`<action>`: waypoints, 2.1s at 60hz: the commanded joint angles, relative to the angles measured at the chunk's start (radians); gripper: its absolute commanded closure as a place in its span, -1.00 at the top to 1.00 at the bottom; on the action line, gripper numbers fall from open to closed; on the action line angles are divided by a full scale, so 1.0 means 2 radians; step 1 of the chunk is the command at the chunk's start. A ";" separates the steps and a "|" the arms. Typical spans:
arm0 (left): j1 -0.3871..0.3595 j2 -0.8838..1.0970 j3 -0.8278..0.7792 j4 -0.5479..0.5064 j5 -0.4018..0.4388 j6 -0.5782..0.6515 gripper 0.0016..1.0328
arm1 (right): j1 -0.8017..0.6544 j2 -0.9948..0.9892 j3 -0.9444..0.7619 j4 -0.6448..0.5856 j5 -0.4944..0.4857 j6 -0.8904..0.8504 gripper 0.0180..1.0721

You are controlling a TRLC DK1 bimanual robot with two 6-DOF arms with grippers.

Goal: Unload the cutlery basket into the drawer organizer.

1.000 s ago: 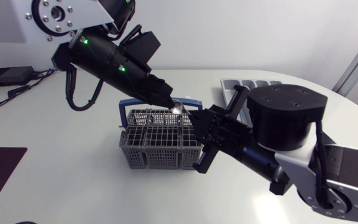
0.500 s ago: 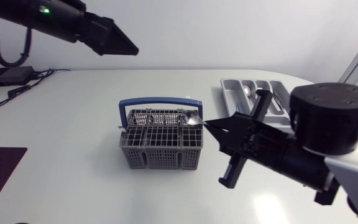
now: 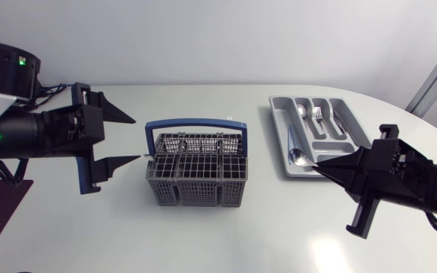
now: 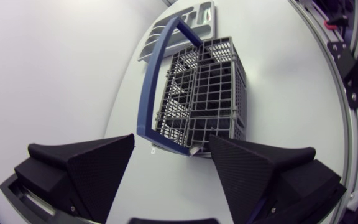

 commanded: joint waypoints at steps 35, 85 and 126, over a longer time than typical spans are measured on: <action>0.000 0.001 -0.106 0.133 -0.007 0.200 0.20 | -0.264 0.213 0.139 -0.180 -0.135 -0.268 -0.89; -0.016 0.044 -0.131 0.183 -0.028 0.262 -0.08 | -0.277 0.483 0.273 -0.145 -0.033 -0.354 -0.89; -0.020 0.068 -0.134 0.215 -0.040 0.279 -0.44 | -0.246 0.607 0.314 -0.046 0.044 -0.337 -0.89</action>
